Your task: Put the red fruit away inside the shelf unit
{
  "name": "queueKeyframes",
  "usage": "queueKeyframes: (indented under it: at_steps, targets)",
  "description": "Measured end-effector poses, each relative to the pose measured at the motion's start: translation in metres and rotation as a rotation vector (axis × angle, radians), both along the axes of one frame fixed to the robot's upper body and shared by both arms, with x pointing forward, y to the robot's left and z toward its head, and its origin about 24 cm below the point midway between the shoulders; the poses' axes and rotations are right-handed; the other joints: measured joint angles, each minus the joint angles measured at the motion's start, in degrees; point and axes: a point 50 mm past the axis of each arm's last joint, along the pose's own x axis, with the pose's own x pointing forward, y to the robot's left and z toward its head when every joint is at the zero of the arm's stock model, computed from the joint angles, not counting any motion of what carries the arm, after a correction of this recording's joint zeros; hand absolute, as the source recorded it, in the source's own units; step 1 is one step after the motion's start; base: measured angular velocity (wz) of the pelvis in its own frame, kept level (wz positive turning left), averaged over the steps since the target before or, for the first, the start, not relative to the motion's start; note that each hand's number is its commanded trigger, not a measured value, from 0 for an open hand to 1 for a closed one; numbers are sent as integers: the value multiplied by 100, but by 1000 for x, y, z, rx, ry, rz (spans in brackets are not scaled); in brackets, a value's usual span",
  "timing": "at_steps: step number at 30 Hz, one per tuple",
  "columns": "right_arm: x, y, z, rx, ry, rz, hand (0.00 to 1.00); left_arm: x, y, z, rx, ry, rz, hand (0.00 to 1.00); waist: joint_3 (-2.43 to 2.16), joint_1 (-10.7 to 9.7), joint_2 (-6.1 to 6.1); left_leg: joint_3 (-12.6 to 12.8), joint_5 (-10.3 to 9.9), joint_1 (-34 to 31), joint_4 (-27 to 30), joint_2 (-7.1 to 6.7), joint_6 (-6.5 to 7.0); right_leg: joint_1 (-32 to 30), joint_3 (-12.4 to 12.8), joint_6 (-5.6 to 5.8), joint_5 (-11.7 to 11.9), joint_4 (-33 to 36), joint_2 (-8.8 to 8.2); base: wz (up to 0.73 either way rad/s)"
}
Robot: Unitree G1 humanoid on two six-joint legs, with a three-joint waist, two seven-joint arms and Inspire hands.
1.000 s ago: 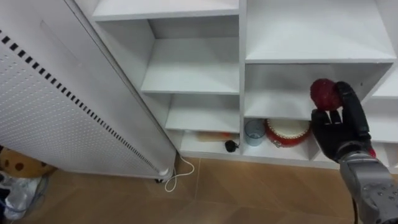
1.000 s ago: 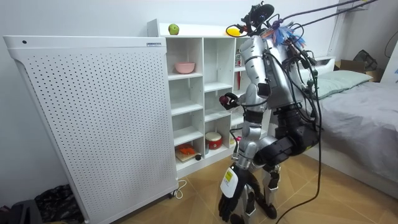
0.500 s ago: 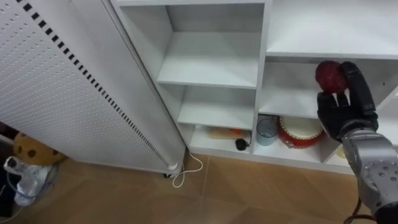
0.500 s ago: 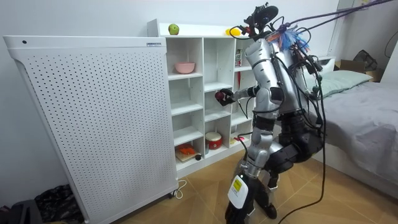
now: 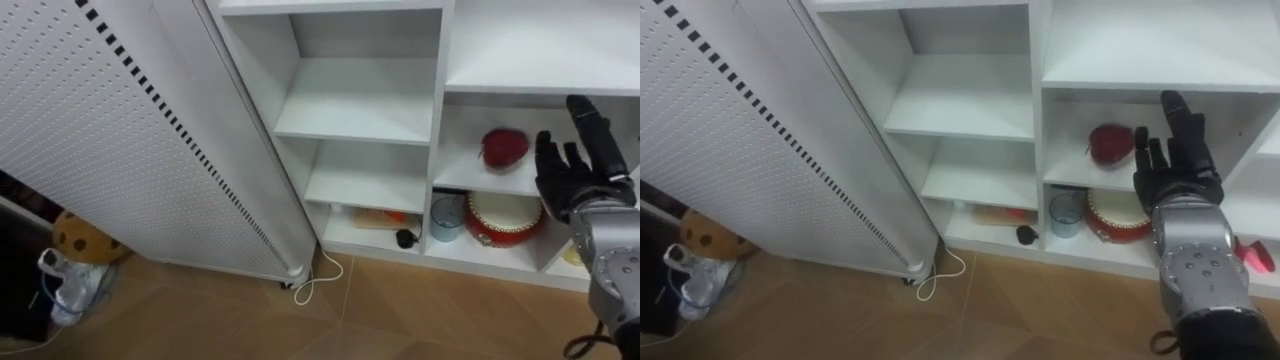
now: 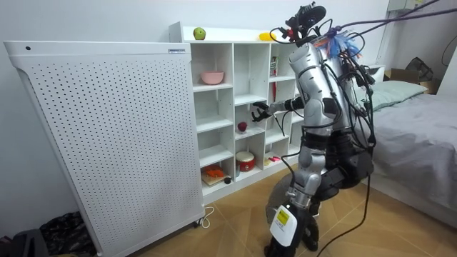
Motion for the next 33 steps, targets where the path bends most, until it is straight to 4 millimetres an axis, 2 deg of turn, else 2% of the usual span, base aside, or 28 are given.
queueKeyframes:
  at_steps: [11,15,19,21,23,24,26,28,31,33]
  targets:
    - [-2,-8,2,31,-10,-30,0,0,0,0,-8,5,-8,0,-6,13,12,64,-4,78,11,11,7,50,5,-12,23,-10,1,-2]
    - [-2,-8,-5,32,2,-19,0,-1,0,0,-15,12,-9,0,-5,14,16,68,-33,222,-17,26,-2,188,10,-11,19,-46,25,-3]
    - [-7,-14,-34,46,25,-3,0,-3,0,-1,-39,32,-12,0,10,39,-5,105,-42,692,-282,116,-46,673,2,41,61,-379,137,-11]
    - [-13,-20,-58,55,70,-12,0,-5,0,-2,-42,39,-7,0,37,59,-43,100,-32,1015,-454,114,-62,992,-4,25,92,-537,176,-8]
    - [-22,-26,-84,72,120,-18,0,-5,1,-3,-50,50,-11,0,71,56,-95,84,-3,1382,-709,108,-98,1346,-10,61,102,-777,199,-7]
    - [-24,-27,-88,75,126,-17,0,-4,1,-3,-52,56,-12,0,77,55,-101,73,9,1446,-764,116,-103,1423,-24,75,115,-847,207,0]
    - [-31,-32,-107,82,166,-25,0,0,4,-4,-50,75,-18,0,123,22,-135,43,70,1707,-975,114,-106,1702,-79,94,153,-1053,231,4]
    - [-47,-37,-134,96,233,-27,0,1,9,-5,-48,92,-5,0,127,-2,-135,-44,94,2024,-1202,125,-132,2117,-187,84,210,-1373,307,12]
    - [-67,-45,-159,111,268,-47,0,10,15,-4,-32,93,21,0,134,-14,-134,-99,166,2384,-1521,128,-105,2536,-333,101,269,-1716,312,13]
    - [-76,-45,-171,122,298,-45,0,13,16,-4,-29,93,34,0,134,-19,-134,-85,239,2693,-1789,114,-98,2811,-335,137,302,-1922,316,2]
